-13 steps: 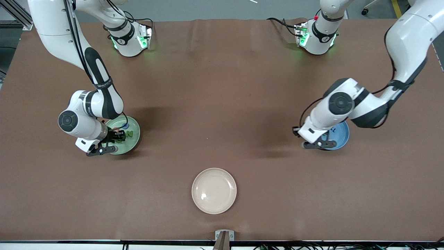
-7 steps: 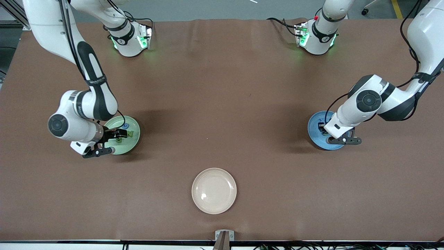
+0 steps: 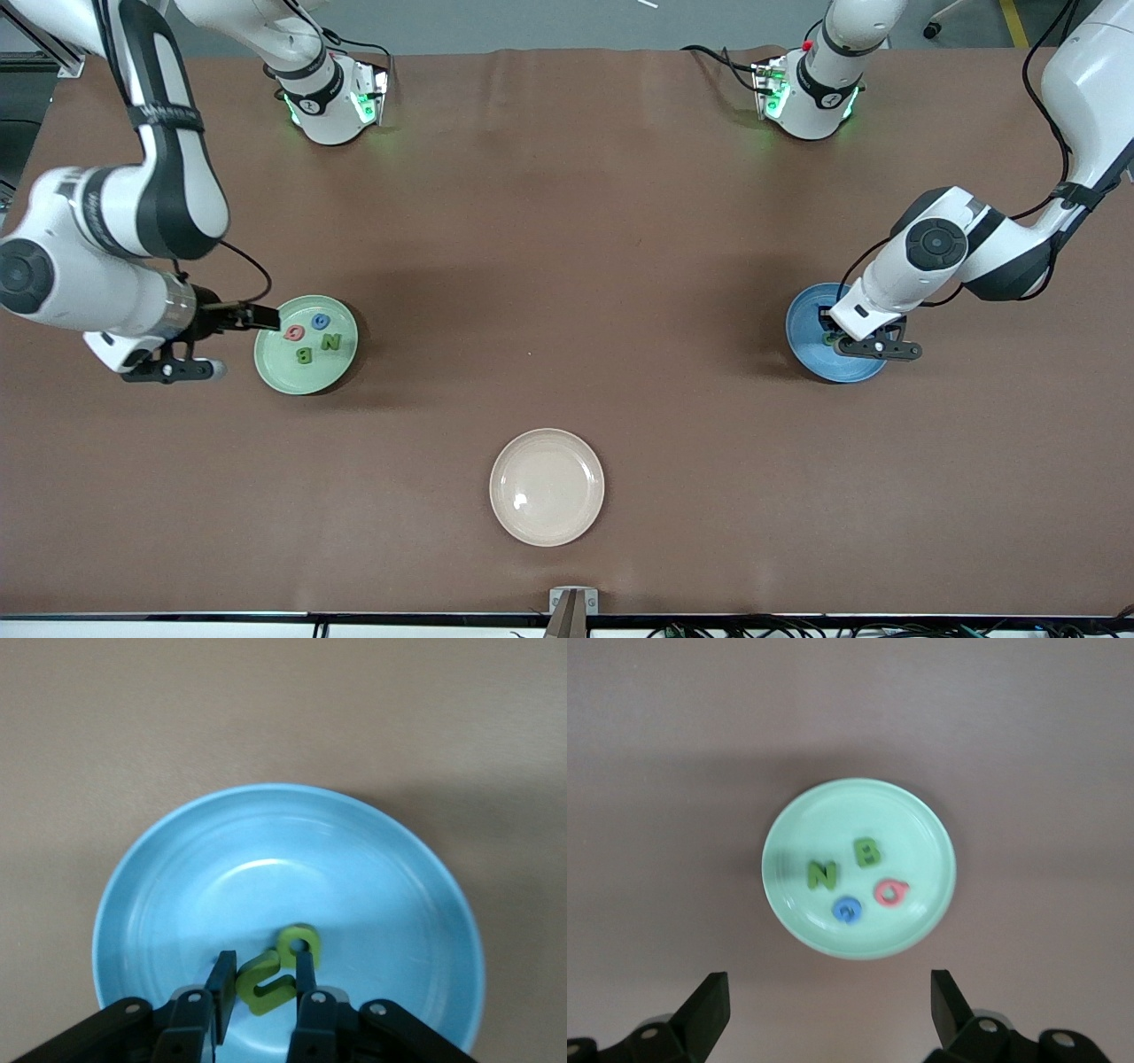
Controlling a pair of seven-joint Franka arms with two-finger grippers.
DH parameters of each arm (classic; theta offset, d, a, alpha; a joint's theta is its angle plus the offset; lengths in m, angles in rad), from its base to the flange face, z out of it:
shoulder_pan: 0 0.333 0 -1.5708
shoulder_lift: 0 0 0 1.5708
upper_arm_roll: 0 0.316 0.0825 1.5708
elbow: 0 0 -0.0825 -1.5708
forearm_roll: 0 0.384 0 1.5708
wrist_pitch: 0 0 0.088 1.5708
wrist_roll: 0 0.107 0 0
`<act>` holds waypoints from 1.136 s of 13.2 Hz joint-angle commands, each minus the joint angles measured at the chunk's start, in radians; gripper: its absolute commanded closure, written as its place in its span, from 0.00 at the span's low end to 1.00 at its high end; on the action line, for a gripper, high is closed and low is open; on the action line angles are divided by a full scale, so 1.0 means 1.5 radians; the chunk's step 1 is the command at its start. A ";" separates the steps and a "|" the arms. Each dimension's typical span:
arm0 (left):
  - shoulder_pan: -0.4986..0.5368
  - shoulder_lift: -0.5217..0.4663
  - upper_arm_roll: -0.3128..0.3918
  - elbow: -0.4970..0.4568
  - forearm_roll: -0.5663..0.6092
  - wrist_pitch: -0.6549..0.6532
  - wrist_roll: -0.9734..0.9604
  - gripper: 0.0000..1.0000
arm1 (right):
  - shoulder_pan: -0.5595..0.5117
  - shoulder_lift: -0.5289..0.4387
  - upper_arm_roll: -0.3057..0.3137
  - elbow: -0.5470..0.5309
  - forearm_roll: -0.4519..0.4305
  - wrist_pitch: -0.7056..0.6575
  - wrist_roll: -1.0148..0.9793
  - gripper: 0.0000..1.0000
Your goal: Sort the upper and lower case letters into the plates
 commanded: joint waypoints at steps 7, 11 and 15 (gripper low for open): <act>-0.077 0.019 0.106 0.063 0.028 0.054 0.056 0.80 | -0.058 0.000 0.009 0.225 -0.034 -0.221 0.008 0.00; -0.083 0.016 0.114 0.066 0.025 0.063 0.056 0.66 | -0.079 0.005 0.010 0.263 -0.033 -0.236 0.006 0.00; -0.073 0.001 0.104 0.062 0.013 0.063 0.054 0.00 | -0.084 0.005 0.009 0.291 -0.028 -0.235 0.013 0.00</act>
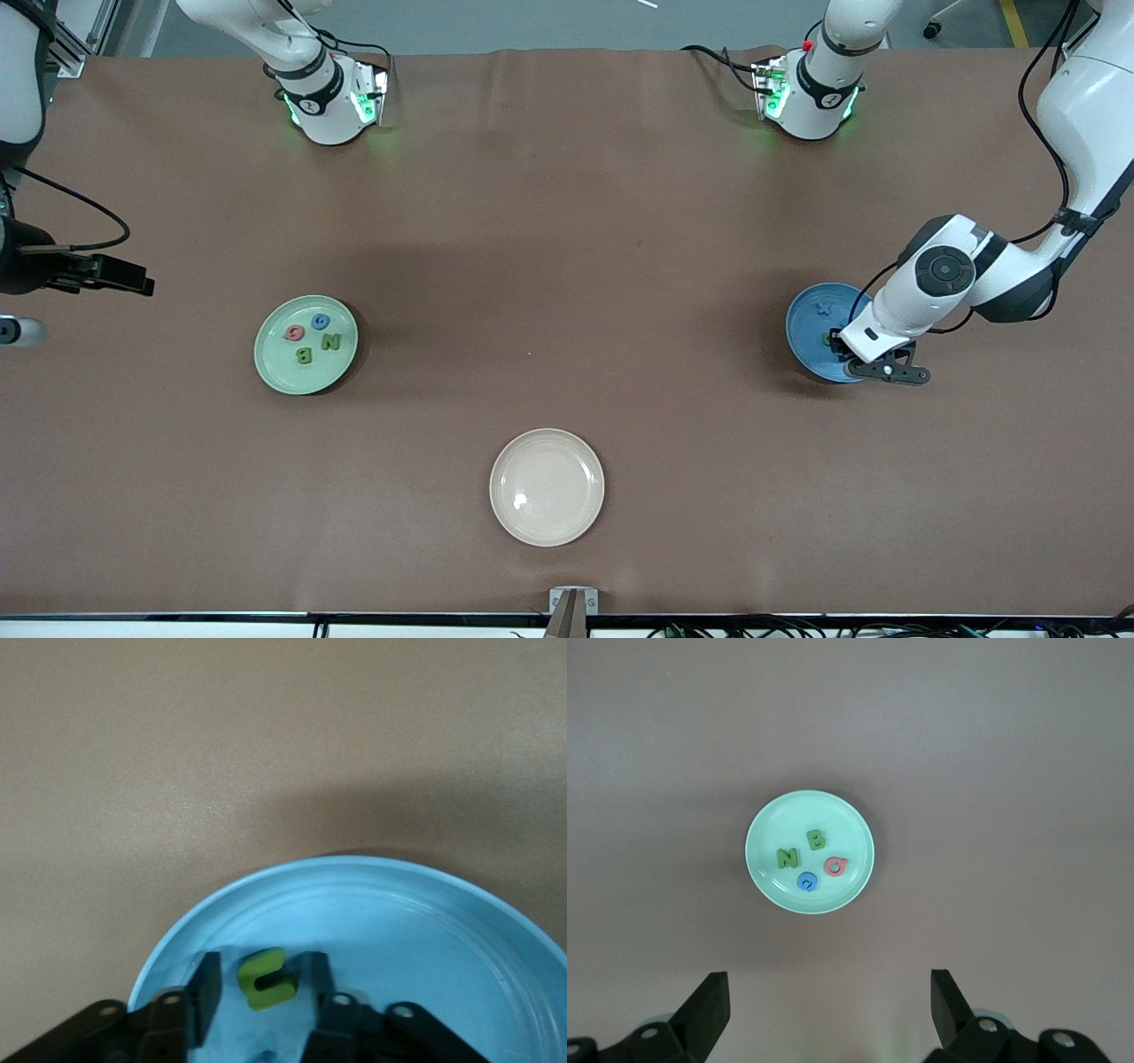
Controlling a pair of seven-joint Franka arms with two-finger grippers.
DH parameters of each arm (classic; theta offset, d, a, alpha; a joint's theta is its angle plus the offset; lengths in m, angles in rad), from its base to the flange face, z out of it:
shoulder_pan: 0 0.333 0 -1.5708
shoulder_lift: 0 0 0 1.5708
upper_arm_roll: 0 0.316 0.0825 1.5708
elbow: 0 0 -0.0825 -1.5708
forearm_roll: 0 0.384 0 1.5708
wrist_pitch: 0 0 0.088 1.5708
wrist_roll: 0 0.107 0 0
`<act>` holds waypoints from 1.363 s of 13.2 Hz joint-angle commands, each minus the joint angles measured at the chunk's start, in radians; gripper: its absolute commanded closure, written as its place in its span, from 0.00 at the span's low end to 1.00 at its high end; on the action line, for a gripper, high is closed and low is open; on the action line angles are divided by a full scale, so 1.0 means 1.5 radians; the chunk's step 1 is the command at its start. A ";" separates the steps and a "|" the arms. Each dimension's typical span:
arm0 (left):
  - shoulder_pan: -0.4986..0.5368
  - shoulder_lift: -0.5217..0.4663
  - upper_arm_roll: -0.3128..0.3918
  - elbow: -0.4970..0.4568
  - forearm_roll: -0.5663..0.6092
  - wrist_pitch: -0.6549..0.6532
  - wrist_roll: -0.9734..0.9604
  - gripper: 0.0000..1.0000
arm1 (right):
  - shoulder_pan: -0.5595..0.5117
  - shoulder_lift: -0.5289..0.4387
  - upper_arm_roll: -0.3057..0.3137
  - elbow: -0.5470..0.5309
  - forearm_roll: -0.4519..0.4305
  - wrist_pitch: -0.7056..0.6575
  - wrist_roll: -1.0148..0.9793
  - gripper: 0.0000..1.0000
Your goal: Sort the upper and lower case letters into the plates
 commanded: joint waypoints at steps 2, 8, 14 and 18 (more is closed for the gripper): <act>0.039 -0.017 -0.044 -0.002 -0.031 0.000 0.001 0.00 | -0.004 0.008 0.013 0.025 -0.004 -0.014 0.012 0.00; 0.198 -0.016 -0.221 -0.005 -0.094 -0.074 0.002 0.00 | -0.005 -0.002 0.013 0.019 0.002 -0.067 0.013 0.00; 0.210 -0.013 -0.242 0.013 -0.145 -0.122 0.002 0.00 | -0.062 -0.064 0.075 -0.042 -0.001 -0.036 0.013 0.00; 0.212 -0.004 -0.239 0.022 -0.157 -0.122 0.003 0.00 | -0.097 -0.094 0.113 -0.072 -0.006 -0.022 0.013 0.00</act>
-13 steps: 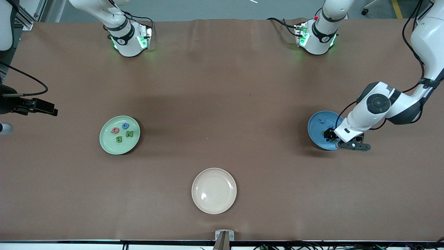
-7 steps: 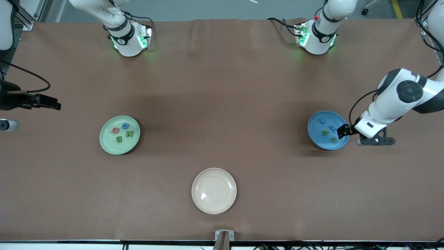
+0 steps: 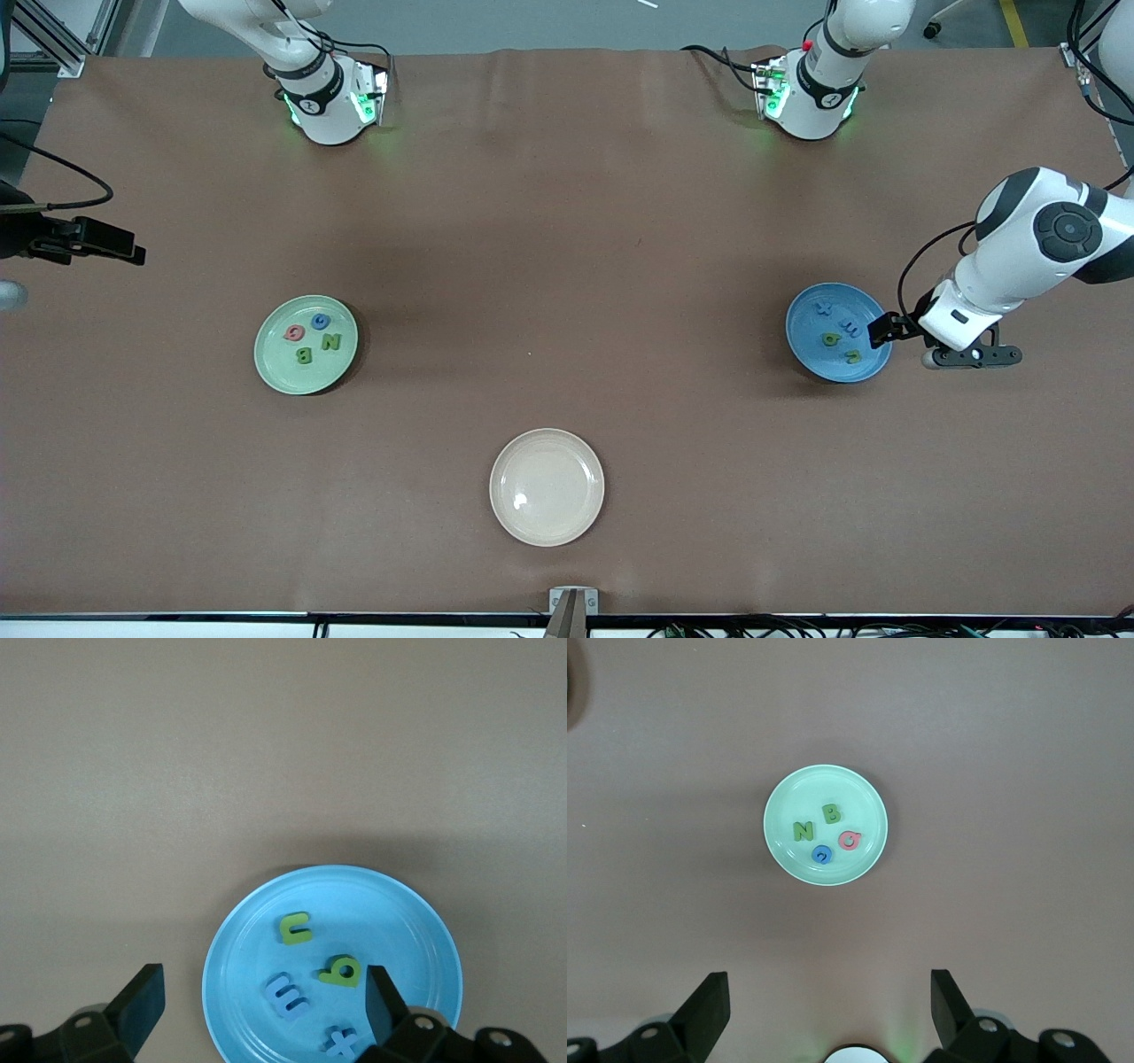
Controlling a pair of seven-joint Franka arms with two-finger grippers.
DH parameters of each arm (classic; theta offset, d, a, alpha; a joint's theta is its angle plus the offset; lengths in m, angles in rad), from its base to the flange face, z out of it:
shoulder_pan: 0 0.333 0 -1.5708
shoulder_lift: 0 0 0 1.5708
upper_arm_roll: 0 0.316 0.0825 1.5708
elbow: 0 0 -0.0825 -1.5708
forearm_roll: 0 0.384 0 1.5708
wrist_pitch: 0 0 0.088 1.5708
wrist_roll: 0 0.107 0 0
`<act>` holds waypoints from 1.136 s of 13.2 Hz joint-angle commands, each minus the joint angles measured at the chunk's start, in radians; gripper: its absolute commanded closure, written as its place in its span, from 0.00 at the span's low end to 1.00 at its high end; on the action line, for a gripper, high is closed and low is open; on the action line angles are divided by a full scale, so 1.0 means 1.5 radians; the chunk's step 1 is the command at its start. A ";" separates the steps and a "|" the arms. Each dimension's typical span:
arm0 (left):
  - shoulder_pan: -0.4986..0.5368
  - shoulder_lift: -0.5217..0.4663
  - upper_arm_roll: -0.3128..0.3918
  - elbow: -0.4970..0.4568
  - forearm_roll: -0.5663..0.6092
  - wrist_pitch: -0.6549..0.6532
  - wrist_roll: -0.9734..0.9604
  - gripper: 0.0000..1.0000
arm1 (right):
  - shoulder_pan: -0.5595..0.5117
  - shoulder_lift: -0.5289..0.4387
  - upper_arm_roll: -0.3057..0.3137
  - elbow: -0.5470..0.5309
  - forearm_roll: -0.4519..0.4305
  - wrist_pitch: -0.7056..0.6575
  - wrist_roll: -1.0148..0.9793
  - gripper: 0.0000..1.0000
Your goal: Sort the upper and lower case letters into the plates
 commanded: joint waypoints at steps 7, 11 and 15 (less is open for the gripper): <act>-0.141 -0.300 0.148 0.065 -0.465 -0.013 0.259 0.01 | -0.045 -0.132 0.049 -0.143 -0.009 0.062 0.010 0.00; -0.283 -0.424 0.293 0.056 -0.661 -0.013 0.353 0.01 | -0.041 -0.150 0.049 -0.153 -0.012 0.059 0.010 0.00; -0.267 -0.489 0.319 0.051 -0.663 -0.030 0.363 0.00 | -0.043 -0.181 0.048 -0.167 -0.012 0.057 0.010 0.00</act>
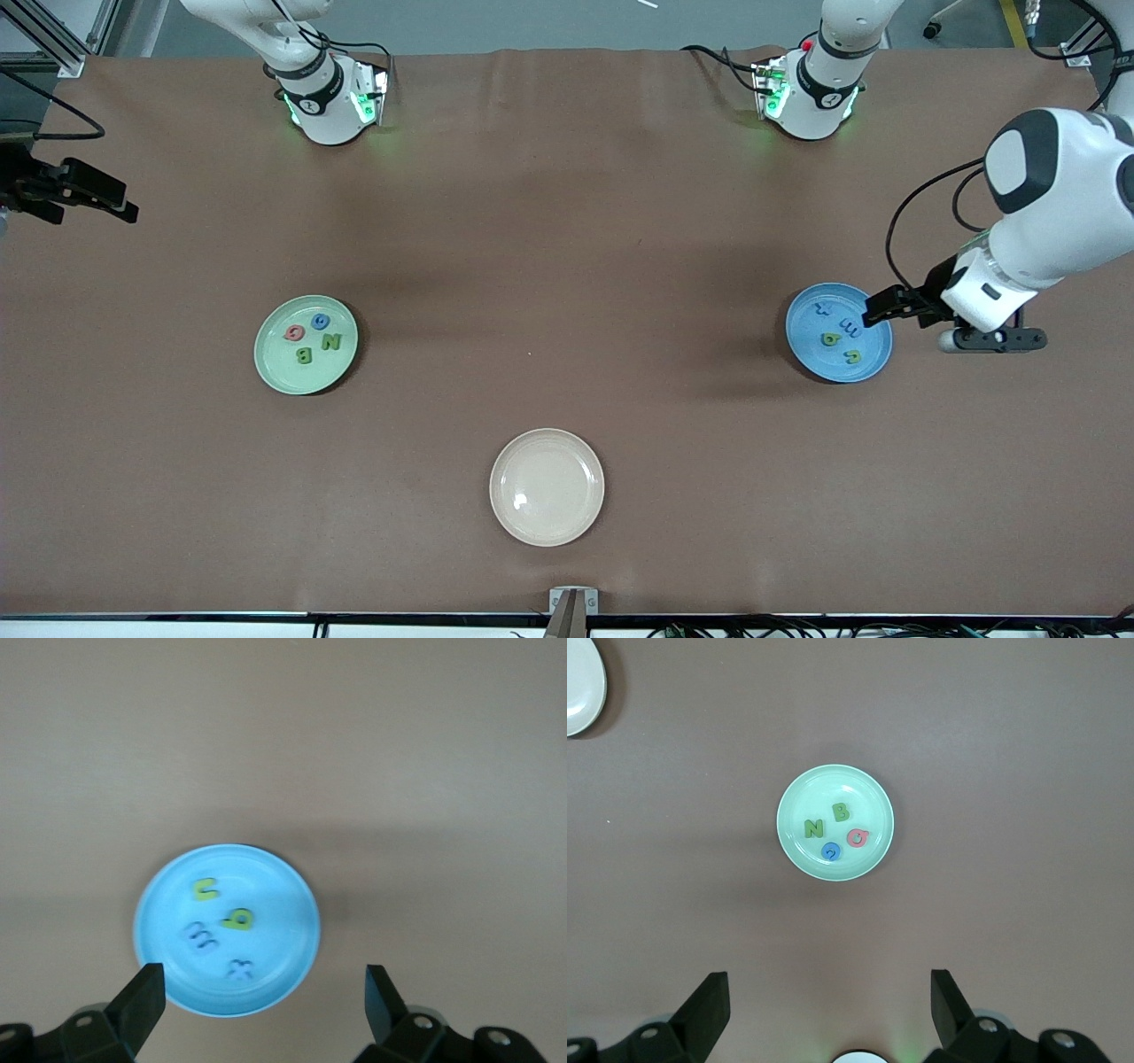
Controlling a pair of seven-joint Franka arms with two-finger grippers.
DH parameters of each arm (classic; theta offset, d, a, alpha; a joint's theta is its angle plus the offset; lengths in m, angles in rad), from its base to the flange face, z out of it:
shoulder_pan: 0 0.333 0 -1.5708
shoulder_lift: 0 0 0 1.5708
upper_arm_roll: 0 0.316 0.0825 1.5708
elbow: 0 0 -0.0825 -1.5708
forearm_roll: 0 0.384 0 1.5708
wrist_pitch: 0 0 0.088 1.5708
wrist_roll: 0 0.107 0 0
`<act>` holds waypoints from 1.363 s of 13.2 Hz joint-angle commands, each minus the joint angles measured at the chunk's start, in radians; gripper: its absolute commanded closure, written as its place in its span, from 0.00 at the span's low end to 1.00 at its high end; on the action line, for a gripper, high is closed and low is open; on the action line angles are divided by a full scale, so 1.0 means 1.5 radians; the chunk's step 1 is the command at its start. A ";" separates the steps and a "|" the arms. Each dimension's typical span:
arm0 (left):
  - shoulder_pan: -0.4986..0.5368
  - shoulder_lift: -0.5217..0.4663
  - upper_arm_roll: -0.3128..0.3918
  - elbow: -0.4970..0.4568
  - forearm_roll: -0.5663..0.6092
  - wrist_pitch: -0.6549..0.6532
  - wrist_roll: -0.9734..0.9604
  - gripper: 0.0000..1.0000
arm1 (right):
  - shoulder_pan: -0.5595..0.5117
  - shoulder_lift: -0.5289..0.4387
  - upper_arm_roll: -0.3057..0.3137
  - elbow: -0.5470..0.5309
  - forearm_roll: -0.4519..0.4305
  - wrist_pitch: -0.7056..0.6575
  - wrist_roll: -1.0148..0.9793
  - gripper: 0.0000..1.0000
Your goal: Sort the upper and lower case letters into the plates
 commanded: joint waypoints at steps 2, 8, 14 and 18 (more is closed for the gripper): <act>0.014 -0.065 0.032 0.035 -0.020 -0.075 0.020 0.00 | -0.016 -0.068 0.014 -0.065 -0.010 0.015 0.010 0.00; 0.014 -0.084 0.050 0.260 -0.024 -0.324 0.021 0.00 | -0.018 -0.074 0.010 -0.064 -0.010 0.024 0.002 0.00; 0.013 -0.083 0.043 0.311 -0.011 -0.341 0.007 0.00 | -0.013 -0.068 0.014 -0.047 -0.011 0.025 -0.001 0.00; 0.014 -0.080 0.048 0.311 -0.016 -0.339 0.003 0.00 | -0.013 -0.039 0.014 -0.012 -0.019 0.008 0.000 0.00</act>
